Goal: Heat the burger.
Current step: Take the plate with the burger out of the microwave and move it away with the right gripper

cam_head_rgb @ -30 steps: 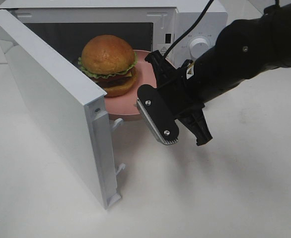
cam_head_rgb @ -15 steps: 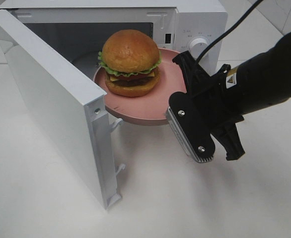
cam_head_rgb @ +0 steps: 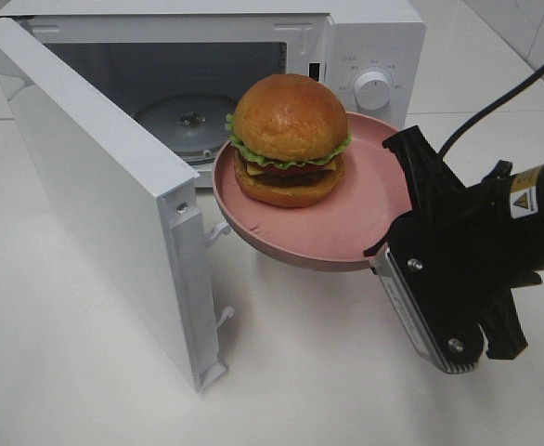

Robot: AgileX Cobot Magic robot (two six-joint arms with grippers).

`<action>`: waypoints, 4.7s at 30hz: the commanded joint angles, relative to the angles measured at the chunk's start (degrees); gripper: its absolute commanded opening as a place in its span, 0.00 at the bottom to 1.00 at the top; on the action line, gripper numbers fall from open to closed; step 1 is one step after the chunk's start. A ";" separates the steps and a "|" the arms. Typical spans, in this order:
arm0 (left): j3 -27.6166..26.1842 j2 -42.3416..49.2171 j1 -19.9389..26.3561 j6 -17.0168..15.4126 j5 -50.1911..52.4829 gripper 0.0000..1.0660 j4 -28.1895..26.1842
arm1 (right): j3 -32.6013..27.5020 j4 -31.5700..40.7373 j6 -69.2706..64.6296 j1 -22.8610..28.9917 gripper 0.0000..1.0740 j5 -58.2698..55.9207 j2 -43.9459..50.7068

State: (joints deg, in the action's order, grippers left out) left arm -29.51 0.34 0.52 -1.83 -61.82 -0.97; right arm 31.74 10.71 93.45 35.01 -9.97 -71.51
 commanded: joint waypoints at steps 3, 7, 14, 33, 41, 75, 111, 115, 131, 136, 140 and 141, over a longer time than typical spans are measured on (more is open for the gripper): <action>-0.06 0.86 0.23 0.17 0.29 0.92 0.00 | -2.29 -2.64 -4.64 -0.23 0.00 2.52 5.50; -0.06 0.86 0.23 0.17 0.29 0.92 0.00 | -4.07 -4.24 -7.91 -0.23 0.00 2.52 8.08; -0.06 0.86 0.23 0.17 0.29 0.92 0.00 | -6.42 -8.82 -14.21 -0.23 0.00 -1.03 13.41; -0.06 0.86 0.23 0.17 0.29 0.92 0.00 | -6.82 -34.43 -49.85 -0.23 0.00 -18.51 21.14; -0.06 0.86 0.23 0.17 0.29 0.92 0.00 | -6.82 -41.02 -63.08 -0.23 0.00 -23.84 21.14; -0.06 0.86 0.23 0.17 0.29 0.92 0.00 | -6.82 -50.53 -116.14 -0.23 0.00 -43.89 19.94; -0.06 0.86 0.23 0.17 0.29 0.92 0.00 | -6.70 -68.01 -155.21 -0.23 0.00 -28.48 -22.23; -0.06 0.86 0.23 0.17 0.29 0.92 0.00 | -6.70 -70.82 -160.54 -0.23 0.00 -26.99 -25.73; -0.06 0.86 0.23 0.17 0.29 0.92 0.00 | -5.33 -70.87 -165.58 -0.11 0.43 -27.27 -26.41; -0.06 0.86 0.23 0.17 0.29 0.92 0.00 | -4.41 -64.97 -156.07 -0.11 0.48 -27.50 -19.31; -0.06 0.86 0.23 0.17 0.29 0.92 0.00 | -3.44 -58.27 -148.40 -0.11 0.48 -28.30 -11.97; -0.06 0.86 0.23 0.17 0.29 0.92 0.00 | -3.44 -58.27 -148.40 -0.11 0.48 -28.30 -11.97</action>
State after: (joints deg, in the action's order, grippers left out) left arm -29.51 0.34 0.52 -1.72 -61.82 -0.97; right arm 28.19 -48.01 -56.72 35.01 -37.24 -83.88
